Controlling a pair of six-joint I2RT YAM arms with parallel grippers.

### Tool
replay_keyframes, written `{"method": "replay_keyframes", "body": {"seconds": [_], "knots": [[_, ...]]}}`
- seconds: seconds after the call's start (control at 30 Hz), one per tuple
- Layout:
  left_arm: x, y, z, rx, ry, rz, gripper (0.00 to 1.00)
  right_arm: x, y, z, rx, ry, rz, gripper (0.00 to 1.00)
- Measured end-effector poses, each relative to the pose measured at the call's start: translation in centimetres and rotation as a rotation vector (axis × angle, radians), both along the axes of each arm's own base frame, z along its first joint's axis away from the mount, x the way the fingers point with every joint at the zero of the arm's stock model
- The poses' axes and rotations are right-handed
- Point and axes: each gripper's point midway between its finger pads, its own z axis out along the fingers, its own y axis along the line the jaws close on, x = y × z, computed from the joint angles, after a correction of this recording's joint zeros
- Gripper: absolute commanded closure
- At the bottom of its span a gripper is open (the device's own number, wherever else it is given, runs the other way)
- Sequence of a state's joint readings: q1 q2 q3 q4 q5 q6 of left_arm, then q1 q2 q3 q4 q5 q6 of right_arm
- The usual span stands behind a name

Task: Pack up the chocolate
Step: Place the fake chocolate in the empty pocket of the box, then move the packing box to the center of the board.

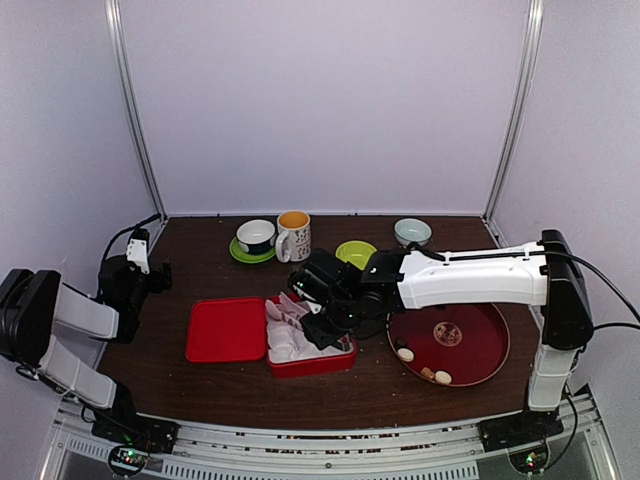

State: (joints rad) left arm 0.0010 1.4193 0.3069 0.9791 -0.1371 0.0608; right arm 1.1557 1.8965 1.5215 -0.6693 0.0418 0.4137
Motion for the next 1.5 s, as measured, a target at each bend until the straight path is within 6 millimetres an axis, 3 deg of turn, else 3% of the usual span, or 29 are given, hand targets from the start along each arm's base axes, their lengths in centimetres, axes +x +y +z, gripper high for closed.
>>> {"method": "replay_keyframes", "body": {"seconds": [0.3, 0.6, 0.73, 1.07, 1.3, 1.5], "knots": [[0.0, 0.0, 0.0, 0.0, 0.0, 0.0, 0.02, -1.0, 2.4, 2.0, 0.092, -0.035, 0.064, 0.79], [0.0, 0.0, 0.0, 0.0, 0.0, 0.0, 0.02, -1.5, 5.9, 4.0, 0.201, 0.008, 0.066, 0.8], [0.0, 0.0, 0.0, 0.0, 0.0, 0.0, 0.02, -1.4, 6.7, 3.3, 0.22, 0.068, -0.007, 0.8], [0.0, 0.0, 0.0, 0.0, 0.0, 0.0, 0.02, -1.5, 5.9, -0.8, 0.142, 0.192, -0.181, 0.81], [0.0, 0.0, 0.0, 0.0, 0.0, 0.0, 0.02, -0.2, 4.9, 0.1, 0.121, 0.147, -0.272, 0.86], [0.0, 0.0, 0.0, 0.0, 0.0, 0.0, 0.02, 0.7, 3.5, -0.4, 0.088, 0.117, -0.34, 0.87]]}}
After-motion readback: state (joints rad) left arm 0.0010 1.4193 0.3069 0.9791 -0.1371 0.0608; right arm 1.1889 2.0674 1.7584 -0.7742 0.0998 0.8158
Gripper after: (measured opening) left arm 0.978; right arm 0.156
